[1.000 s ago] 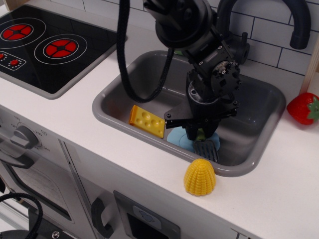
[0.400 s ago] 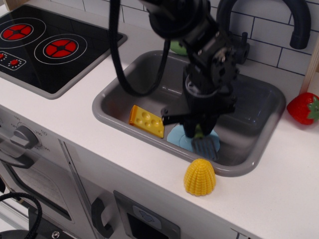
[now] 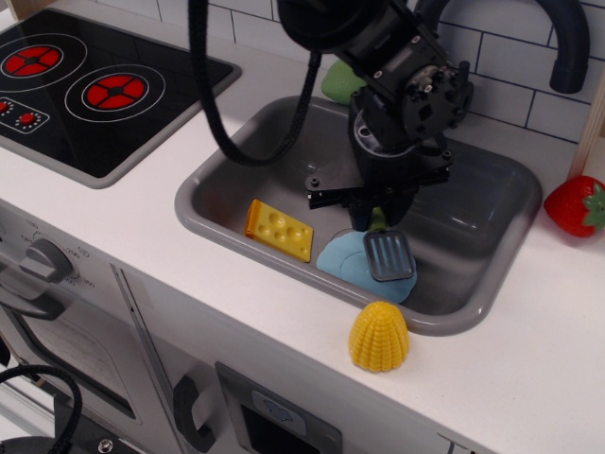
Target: Take spatula off plate sink
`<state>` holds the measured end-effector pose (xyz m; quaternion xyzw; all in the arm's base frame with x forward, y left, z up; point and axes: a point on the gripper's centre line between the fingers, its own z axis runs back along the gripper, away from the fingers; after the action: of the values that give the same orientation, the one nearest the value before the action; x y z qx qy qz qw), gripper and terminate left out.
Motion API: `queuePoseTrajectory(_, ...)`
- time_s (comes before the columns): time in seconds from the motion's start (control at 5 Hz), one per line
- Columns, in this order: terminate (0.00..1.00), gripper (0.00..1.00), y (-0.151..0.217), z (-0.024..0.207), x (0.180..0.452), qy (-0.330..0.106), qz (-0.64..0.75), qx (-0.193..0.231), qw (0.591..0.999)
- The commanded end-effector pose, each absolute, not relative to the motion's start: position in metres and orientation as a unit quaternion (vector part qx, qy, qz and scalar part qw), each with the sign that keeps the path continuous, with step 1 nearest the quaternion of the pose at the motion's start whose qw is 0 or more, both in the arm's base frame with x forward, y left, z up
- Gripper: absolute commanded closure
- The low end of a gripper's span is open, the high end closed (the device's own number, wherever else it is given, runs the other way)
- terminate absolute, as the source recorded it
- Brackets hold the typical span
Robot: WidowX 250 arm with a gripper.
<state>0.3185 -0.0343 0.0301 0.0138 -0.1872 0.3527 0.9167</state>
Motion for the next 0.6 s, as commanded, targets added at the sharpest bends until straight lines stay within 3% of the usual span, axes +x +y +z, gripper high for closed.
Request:
queuePoseTrajectory(0.0, 0.00, 1.00, -0.0593, 0.0439, 0.3487, -0.209, 0.319, -0.019, 0.924)
queuePoseTrajectory(0.4, 0.00, 1.00, -0.0652, 0.0389, 0.3473, -0.206, 0.342, -0.018, 0.917)
